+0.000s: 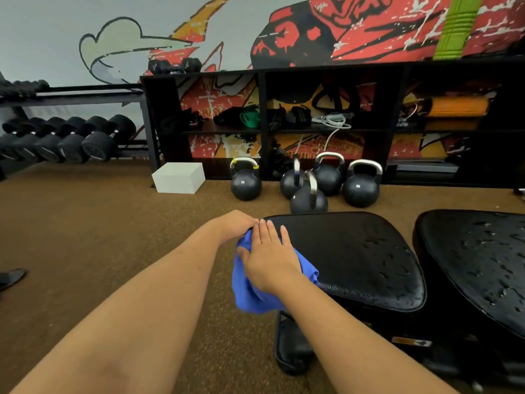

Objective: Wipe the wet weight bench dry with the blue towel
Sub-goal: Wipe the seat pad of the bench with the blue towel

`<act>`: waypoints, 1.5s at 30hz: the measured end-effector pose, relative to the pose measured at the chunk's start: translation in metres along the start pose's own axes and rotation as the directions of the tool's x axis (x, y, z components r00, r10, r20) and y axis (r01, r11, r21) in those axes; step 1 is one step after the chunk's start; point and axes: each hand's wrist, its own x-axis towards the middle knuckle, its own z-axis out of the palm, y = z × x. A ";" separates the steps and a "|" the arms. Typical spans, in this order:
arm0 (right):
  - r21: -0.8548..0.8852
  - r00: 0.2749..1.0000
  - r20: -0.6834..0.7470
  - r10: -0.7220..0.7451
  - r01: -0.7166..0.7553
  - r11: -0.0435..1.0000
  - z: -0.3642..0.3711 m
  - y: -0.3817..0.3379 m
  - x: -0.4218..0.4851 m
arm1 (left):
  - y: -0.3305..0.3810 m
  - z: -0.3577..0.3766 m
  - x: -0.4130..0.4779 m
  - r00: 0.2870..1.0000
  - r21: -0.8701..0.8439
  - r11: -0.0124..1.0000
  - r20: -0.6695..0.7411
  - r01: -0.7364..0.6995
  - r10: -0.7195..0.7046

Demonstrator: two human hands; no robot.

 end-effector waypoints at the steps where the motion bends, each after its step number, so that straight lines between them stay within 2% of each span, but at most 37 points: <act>1: 0.021 1.000 0.012 -0.003 0.002 1.000 -0.001 0.003 0.013 | -0.002 -0.002 -0.001 1.000 -0.003 1.000 0.019 0.023 -0.023; 4: 0.069 1.000 0.015 -0.003 0.002 0.998 -0.007 0.013 0.049 | -0.012 -0.002 0.008 0.992 -0.234 0.965 0.062 0.118 -0.106; 6: 0.070 1.000 -0.007 0.028 -0.028 0.997 -0.009 0.016 0.066 | -0.015 0.004 0.011 0.991 -0.336 0.937 -0.052 0.100 -0.124; 8: 0.066 0.997 -0.017 0.076 -0.075 0.995 -0.009 0.017 0.072 | -0.018 0.010 0.010 0.946 -0.256 0.965 -0.323 -0.056 -0.031; 10: 0.095 0.991 -0.053 0.122 -0.117 0.989 -0.008 0.015 0.070 | -0.015 0.014 -0.005 0.819 -0.083 0.970 -0.555 -0.227 0.144; 12: 0.178 0.982 -0.082 0.170 -0.154 0.972 -0.010 0.014 0.063 | -0.008 0.022 -0.023 0.731 -0.050 0.938 -0.642 -0.342 0.232; 13: 0.221 0.980 -0.074 0.186 -0.165 0.961 -0.012 0.015 0.059 | -0.004 0.026 -0.029 0.722 -0.068 0.921 -0.645 -0.383 0.253; 15: 0.218 0.988 -0.018 0.151 -0.143 0.965 -0.015 0.021 0.045 | 0.005 0.039 -0.037 0.769 -0.073 0.901 -0.553 -0.428 0.320; 18: 0.078 0.997 0.033 0.064 -0.066 0.995 -0.010 0.030 0.015 | 0.006 0.057 -0.034 0.837 0.013 0.906 -0.378 -0.423 0.396; 22: -0.099 0.998 0.035 0.051 -0.048 0.994 -0.010 0.036 0.018 | 0.006 0.053 -0.022 0.835 0.123 0.890 -0.312 -0.438 0.454; 23: -0.116 1.000 0.027 0.015 -0.012 0.993 -0.011 0.037 0.026 | 0.007 0.051 -0.018 0.845 0.101 0.897 -0.305 -0.429 0.439; 26: -0.041 0.993 0.033 -0.114 0.115 0.993 -0.010 0.048 0.050 | 0.014 0.046 -0.008 0.928 -0.043 0.957 -0.259 -0.288 0.268; 28: 0.000 0.988 0.048 -0.146 0.146 0.989 -0.009 0.053 0.059 | 0.015 0.044 -0.001 0.961 -0.101 0.973 -0.207 -0.208 0.184; 33: 0.096 0.999 0.018 -0.038 0.036 0.995 -0.015 0.039 0.045 | 0.008 0.038 -0.010 0.980 -0.335 0.923 -0.123 -0.191 0.158; 35: 0.121 1.000 -0.002 -0.020 0.020 0.992 -0.011 0.033 0.026 | 0.010 0.027 -0.018 0.987 -0.367 0.917 -0.090 -0.157 0.133; 38: 0.103 1.000 0.007 -0.015 0.014 0.995 -0.003 0.025 -0.015 | 0.009 0.008 -0.021 0.995 -0.283 0.955 -0.075 -0.088 0.069; 42: 0.045 0.992 0.118 0.048 -0.054 0.998 -0.008 0.020 -0.037 | 0.010 0.007 -0.013 0.988 -0.176 0.975 -0.096 -0.136 0.121; 45: 0.033 0.994 0.054 0.092 -0.094 0.995 -0.010 0.011 -0.010 | 0.007 0.014 0.001 0.984 -0.113 0.982 -0.111 -0.150 0.138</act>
